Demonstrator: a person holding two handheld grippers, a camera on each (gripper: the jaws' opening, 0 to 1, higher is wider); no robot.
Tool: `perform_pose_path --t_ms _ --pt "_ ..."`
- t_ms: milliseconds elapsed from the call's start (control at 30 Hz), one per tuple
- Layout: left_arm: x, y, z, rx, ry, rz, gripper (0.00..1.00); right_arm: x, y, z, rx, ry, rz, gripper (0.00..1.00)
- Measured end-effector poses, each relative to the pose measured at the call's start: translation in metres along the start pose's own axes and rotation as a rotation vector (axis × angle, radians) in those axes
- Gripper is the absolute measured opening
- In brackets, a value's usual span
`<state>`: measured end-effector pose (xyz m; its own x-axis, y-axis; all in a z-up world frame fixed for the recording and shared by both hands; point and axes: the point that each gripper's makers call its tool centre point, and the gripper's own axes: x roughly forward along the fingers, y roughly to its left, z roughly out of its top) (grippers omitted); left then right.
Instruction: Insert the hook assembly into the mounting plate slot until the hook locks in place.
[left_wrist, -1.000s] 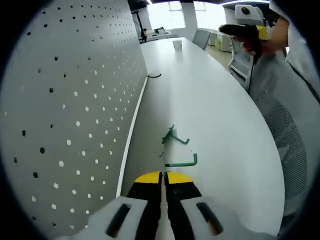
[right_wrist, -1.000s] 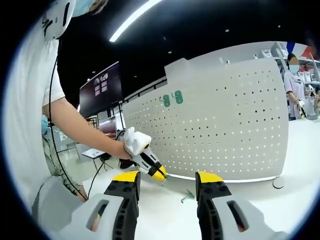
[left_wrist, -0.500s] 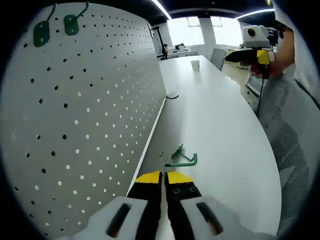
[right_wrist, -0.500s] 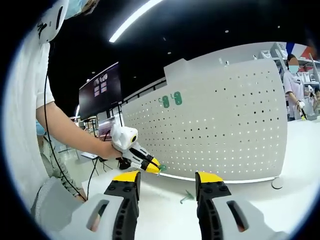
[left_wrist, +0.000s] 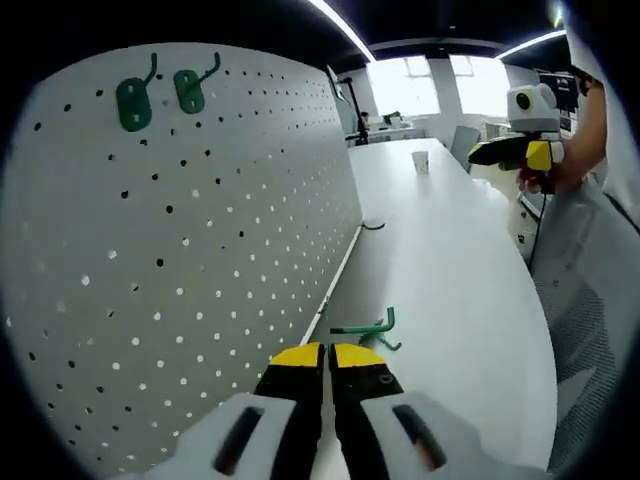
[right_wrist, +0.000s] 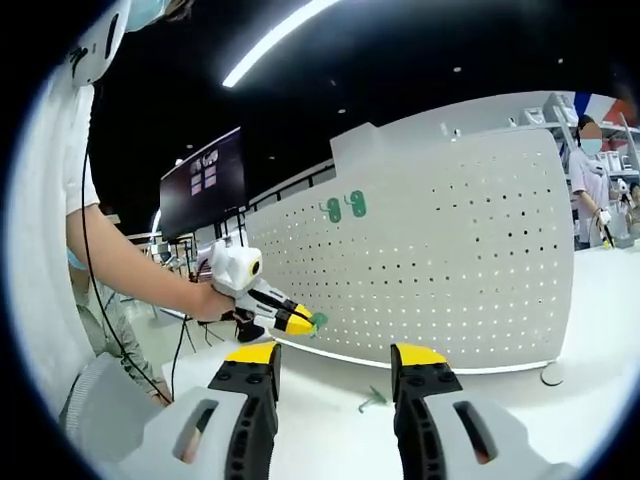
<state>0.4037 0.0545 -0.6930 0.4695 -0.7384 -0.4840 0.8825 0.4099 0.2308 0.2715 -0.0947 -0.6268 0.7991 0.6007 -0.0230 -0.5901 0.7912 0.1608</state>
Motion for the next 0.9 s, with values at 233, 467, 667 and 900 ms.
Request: perform_pose_path --t_ms 233,467,667,900 --pt "-0.010 -0.001 0.008 -0.032 -0.051 0.043 0.02 0.002 0.002 0.000 -0.017 0.002 0.006 0.42" --pt "-0.022 -0.007 0.016 -0.063 -0.117 0.082 0.02 0.002 0.002 0.001 -0.032 0.005 0.011 0.42" --pt "-0.029 -0.022 0.023 -0.074 -0.155 0.103 0.02 0.003 0.005 0.002 -0.033 0.002 0.021 0.42" --pt "-0.043 -0.026 0.032 -0.113 -0.237 0.141 0.02 0.003 0.005 0.003 -0.033 -0.005 0.021 0.42"
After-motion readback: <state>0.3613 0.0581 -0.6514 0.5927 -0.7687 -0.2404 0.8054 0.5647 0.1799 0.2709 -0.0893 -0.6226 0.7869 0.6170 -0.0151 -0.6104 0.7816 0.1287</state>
